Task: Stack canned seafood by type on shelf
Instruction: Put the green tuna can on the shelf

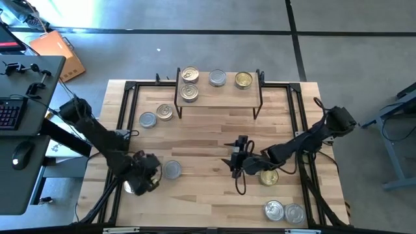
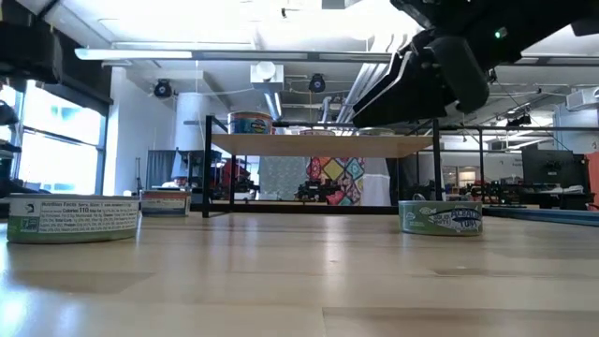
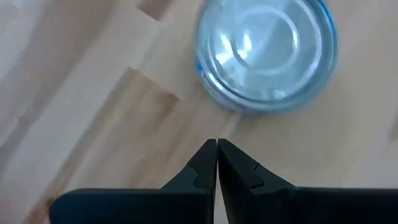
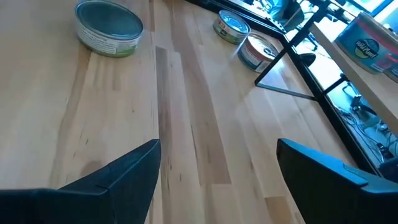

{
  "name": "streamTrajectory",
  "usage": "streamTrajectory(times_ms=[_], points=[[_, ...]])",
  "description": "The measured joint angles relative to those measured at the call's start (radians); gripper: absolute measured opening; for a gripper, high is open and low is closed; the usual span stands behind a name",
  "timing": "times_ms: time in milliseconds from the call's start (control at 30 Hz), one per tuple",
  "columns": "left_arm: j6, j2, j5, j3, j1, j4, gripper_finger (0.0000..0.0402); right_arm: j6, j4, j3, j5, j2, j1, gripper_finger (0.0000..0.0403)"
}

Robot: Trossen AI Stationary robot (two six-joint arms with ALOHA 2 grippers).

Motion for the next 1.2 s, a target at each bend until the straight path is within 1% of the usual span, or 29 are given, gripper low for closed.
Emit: streamTrajectory(times_ms=[67,133,233,300,367,467,533,600,700,767,867,967,1000,1067,1133,1200], points=[[-0.026,0.013,-0.035,-0.021,-0.013,0.045,0.0007,0.002,-0.001,0.000,-0.004,0.000,0.001,0.0311],[-0.030,0.029,-0.029,-0.055,-0.004,0.147,0.0007,0.024,-0.001,0.000,-0.043,0.000,0.000,0.0311],[0.005,0.069,-0.043,-0.107,0.023,0.359,0.0007,0.050,-0.003,0.000,-0.148,0.000,-0.011,0.0311],[0.048,0.111,-0.074,-0.131,0.051,0.521,0.0007,0.054,-0.003,0.000,-0.193,0.000,-0.015,0.0311],[0.134,0.161,-0.087,-0.135,0.084,0.698,0.0007,0.054,-0.003,0.000,-0.204,0.000,-0.018,0.0311],[0.367,0.229,-0.091,-0.114,0.122,0.957,0.0007,0.053,-0.001,0.000,-0.205,0.000,-0.020,0.0311],[0.513,0.258,-0.085,-0.087,0.140,1.034,0.0007,0.052,-0.002,0.000,-0.217,0.000,-0.026,0.0311],[0.587,0.269,-0.084,-0.056,0.152,1.027,0.0007,0.051,-0.002,0.000,-0.243,0.000,-0.035,0.0311],[0.645,0.269,-0.085,-0.012,0.162,0.989,0.0007,0.047,0.002,0.000,-0.315,0.003,-0.056,0.0311],[0.725,0.269,-0.116,0.021,0.159,0.932,0.0007,0.038,0.021,0.000,-0.377,0.011,-0.074,0.0311],[0.837,0.269,-0.210,0.071,0.140,0.782,0.0007,-0.024,0.165,0.000,-0.495,0.061,-0.111,0.0311],[0.873,0.269,-0.266,0.107,0.121,0.666,0.0007,-0.122,0.375,0.000,-0.675,0.148,-0.151,0.0311],[0.883,0.269,-0.271,0.121,0.114,0.626,0.0007,-0.153,0.434,0.004,-0.727,0.182,-0.163,0.0311],[0.872,0.269,-0.277,0.151,0.099,0.530,0.0007,-0.199,0.507,0.034,-0.792,0.254,-0.182,0.0310],[0.806,0.269,-0.313,0.174,0.084,0.400,0.0007,-0.248,0.514,0.091,-0.838,0.319,-0.198,0.0305],[0.716,0.267,-0.378,0.187,0.074,0.262,0.0007,-0.281,0.509,0.170,-0.853,0.386,-0.212,0.0294]])
